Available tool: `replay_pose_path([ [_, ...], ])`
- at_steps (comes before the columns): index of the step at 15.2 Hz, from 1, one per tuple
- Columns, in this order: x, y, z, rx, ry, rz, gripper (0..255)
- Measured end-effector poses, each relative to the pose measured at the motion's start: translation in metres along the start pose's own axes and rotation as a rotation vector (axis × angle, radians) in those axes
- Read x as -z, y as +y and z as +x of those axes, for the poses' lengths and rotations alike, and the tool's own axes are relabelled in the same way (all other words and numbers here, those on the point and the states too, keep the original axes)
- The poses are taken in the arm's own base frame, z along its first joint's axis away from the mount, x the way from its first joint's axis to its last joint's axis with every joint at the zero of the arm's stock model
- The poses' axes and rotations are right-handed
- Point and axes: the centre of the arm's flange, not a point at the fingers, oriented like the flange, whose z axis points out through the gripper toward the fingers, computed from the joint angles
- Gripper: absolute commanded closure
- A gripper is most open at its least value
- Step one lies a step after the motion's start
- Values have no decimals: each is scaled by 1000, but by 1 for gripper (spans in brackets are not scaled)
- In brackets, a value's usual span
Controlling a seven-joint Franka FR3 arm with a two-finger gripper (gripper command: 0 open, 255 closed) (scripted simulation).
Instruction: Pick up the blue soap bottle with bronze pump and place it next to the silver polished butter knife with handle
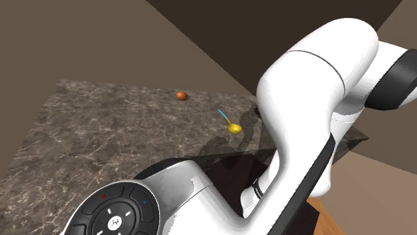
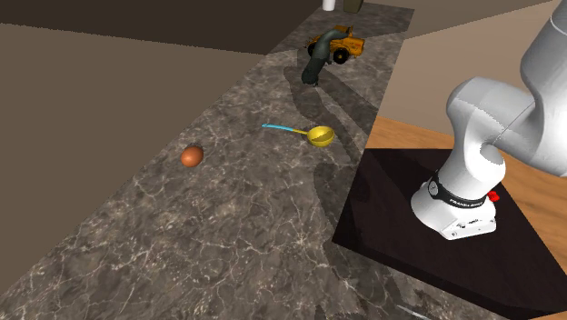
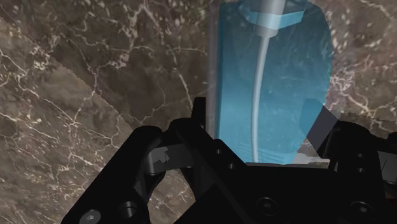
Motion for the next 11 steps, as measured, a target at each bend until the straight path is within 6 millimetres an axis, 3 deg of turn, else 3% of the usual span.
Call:
replay_pose_path([
  [5,-26,-2,0,0,1,-1,255],
  [11,-31,-3,-1,1,1,-1,255],
])
